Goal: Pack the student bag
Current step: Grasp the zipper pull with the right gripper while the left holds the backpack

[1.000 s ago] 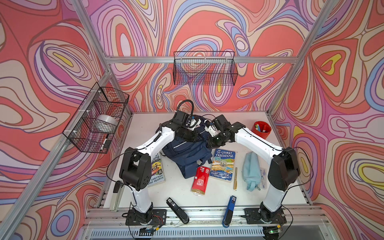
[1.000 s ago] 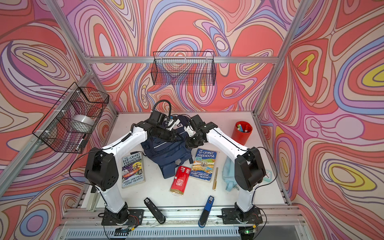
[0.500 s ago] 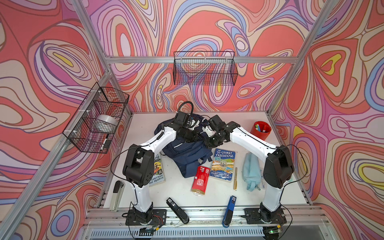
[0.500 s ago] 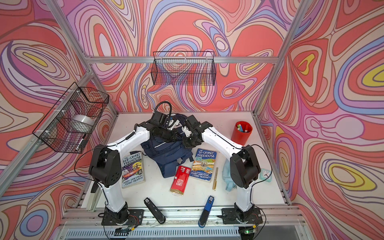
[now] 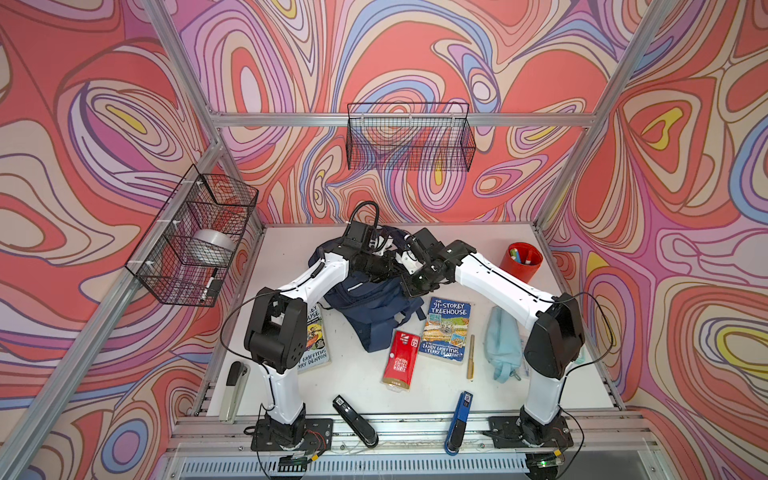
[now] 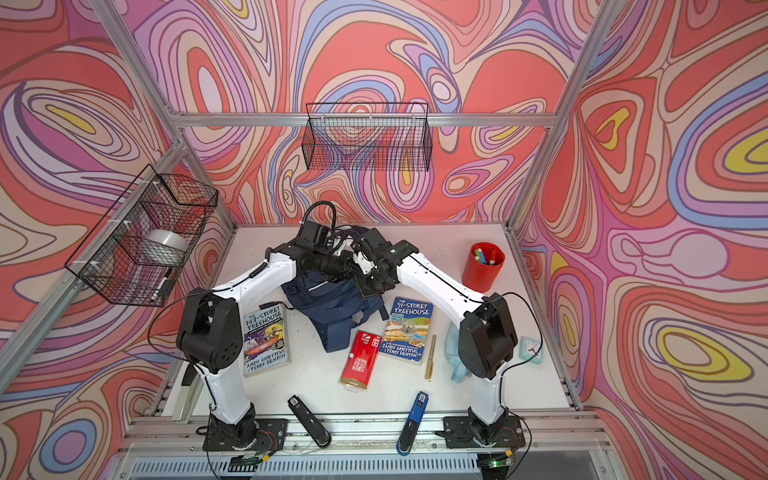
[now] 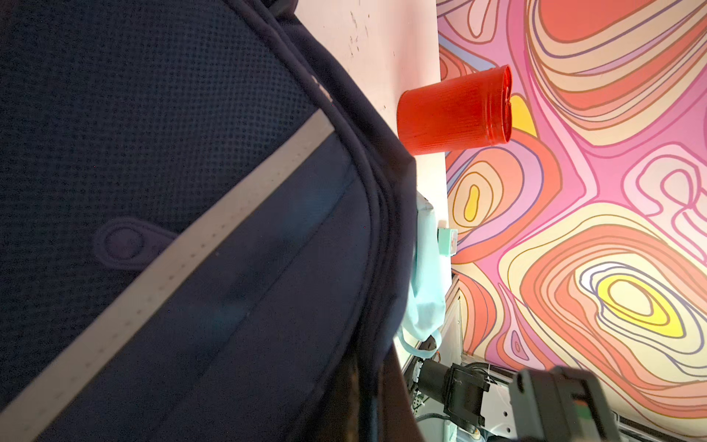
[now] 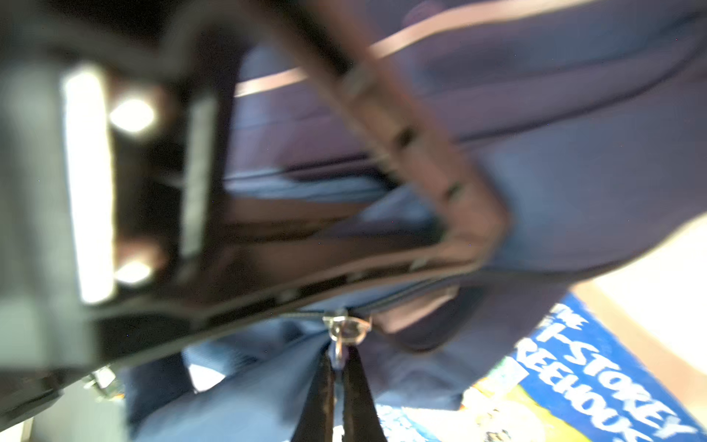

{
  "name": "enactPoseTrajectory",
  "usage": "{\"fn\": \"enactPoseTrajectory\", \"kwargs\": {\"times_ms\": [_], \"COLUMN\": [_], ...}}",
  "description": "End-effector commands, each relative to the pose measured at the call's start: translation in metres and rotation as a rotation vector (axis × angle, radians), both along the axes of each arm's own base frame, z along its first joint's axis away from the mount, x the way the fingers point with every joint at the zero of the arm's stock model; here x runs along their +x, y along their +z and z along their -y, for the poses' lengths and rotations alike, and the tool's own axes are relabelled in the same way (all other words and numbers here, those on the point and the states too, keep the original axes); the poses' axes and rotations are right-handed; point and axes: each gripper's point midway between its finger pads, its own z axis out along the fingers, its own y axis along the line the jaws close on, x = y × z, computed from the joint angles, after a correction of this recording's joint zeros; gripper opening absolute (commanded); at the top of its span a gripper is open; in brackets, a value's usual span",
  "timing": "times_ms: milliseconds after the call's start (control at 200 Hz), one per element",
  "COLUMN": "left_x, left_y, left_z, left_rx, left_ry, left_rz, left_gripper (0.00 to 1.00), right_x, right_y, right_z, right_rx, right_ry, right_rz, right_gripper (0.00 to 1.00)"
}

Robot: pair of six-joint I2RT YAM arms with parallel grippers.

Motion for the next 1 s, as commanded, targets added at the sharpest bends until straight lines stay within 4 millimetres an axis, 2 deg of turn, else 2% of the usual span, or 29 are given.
{"fn": "enactPoseTrajectory", "kwargs": {"times_ms": [0,60,115,225,306,446,516,661,851,997], "left_x": [0.028,0.028,0.029,0.034,0.037,0.039,0.039,0.037,0.038,0.041], "left_y": [0.03,0.028,0.026,0.024,0.03,0.042,0.044,0.039,0.02,0.023], "left_z": [0.01,0.012,0.015,0.012,0.011,0.015,0.014,0.013,0.001,0.003], "left_rx": [-0.063,-0.091,-0.123,-0.138,-0.148,-0.189,-0.2,-0.218,-0.133,-0.154], "left_ry": [0.029,0.036,0.048,0.092,0.111,0.093,0.095,0.104,0.146,0.143], "left_rz": [0.168,0.162,0.144,0.141,0.151,0.15,0.145,0.135,0.135,0.13], "left_gripper": [0.0,0.0,0.0,0.0,0.0,0.0,0.0,0.0,0.0,0.0], "right_x": [-0.041,-0.046,-0.046,-0.045,-0.054,-0.066,-0.061,-0.049,-0.05,-0.055], "right_y": [0.03,0.035,0.031,0.004,-0.004,-0.006,-0.006,-0.026,-0.04,-0.053], "right_z": [-0.058,-0.071,-0.08,-0.09,-0.107,-0.131,-0.133,-0.122,-0.114,-0.117], "right_rx": [0.212,0.225,0.213,0.17,0.178,0.207,0.224,0.211,0.286,0.264], "right_ry": [0.114,0.12,0.106,0.062,0.073,0.102,0.069,-0.002,-0.014,0.004], "right_rz": [-0.089,-0.088,-0.079,-0.084,-0.067,-0.035,-0.007,0.068,0.057,0.034], "right_gripper": [0.0,0.0,0.0,0.0,0.0,0.0,0.0,0.0,0.0,0.0]}}
